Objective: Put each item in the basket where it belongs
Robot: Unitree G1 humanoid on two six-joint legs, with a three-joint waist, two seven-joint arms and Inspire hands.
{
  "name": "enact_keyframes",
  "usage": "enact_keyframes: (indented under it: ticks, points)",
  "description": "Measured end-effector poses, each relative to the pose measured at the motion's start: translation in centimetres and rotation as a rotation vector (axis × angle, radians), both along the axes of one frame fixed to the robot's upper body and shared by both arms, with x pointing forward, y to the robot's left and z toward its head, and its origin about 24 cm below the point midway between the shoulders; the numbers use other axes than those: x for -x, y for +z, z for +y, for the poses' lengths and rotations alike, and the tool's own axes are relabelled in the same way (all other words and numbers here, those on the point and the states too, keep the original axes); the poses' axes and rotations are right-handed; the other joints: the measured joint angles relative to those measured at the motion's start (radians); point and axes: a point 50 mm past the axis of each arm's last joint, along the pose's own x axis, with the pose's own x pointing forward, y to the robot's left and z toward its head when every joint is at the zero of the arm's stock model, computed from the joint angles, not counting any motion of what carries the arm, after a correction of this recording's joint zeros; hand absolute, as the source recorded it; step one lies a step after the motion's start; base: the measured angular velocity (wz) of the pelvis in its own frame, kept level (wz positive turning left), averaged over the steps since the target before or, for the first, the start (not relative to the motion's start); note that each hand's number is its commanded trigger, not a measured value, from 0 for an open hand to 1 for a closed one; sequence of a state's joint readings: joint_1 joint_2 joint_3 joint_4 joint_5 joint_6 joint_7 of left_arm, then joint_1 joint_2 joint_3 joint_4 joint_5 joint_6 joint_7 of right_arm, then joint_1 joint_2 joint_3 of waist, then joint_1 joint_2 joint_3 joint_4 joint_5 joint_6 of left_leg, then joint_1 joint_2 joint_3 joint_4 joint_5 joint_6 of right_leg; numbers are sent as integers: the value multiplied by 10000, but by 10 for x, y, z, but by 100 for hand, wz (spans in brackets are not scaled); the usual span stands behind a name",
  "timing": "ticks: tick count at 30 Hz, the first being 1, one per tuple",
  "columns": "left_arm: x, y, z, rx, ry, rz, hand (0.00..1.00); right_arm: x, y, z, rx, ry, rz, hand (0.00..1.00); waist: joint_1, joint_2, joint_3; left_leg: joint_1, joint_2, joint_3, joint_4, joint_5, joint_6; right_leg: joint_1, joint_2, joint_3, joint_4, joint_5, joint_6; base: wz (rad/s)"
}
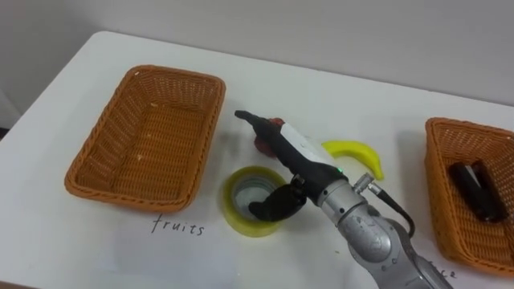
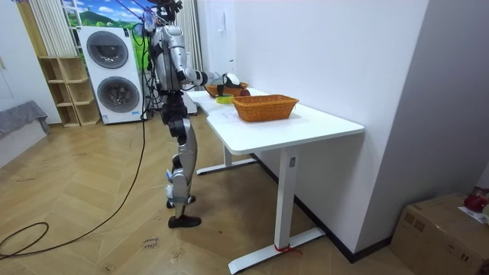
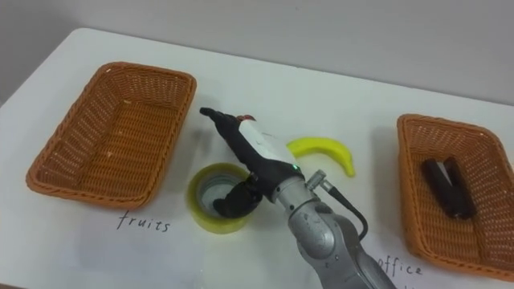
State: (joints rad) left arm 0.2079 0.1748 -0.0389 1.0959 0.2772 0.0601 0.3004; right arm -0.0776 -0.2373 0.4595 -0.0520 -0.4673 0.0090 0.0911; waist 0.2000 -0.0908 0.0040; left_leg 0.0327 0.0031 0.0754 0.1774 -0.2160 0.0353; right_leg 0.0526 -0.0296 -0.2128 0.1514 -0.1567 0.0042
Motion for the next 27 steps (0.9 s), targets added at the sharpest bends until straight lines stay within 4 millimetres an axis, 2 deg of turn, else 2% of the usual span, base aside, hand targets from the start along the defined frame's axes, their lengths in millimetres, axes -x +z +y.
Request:
enact_keyframes:
  ticks: [14, 20, 27]
  points:
    - [1, 0, 0, -5, 9, 32, 0, 0, 0, 0, 467, 5, -228, 0, 7, 5, 2, 19, 2, 1, -59, 0, 0, -8, 5, -43, -2, 0, 0, 0]
    - [1, 0, 0, 5, 36, 68, 0, 0, -2, -2, 1150, 71, -355, 0, 3, -97, -66, 73, -1, 13, -77, 1, 0, 17, 5, -50, -3, 0, 1, 0]
    - [2, 0, 1, 22, 98, 96, 0, 0, -2, -4, 1578, 179, -319, 0, -34, -126, -52, 156, -10, -3, -95, 1, 2, 132, -9, -90, -12, 0, 2, 0]
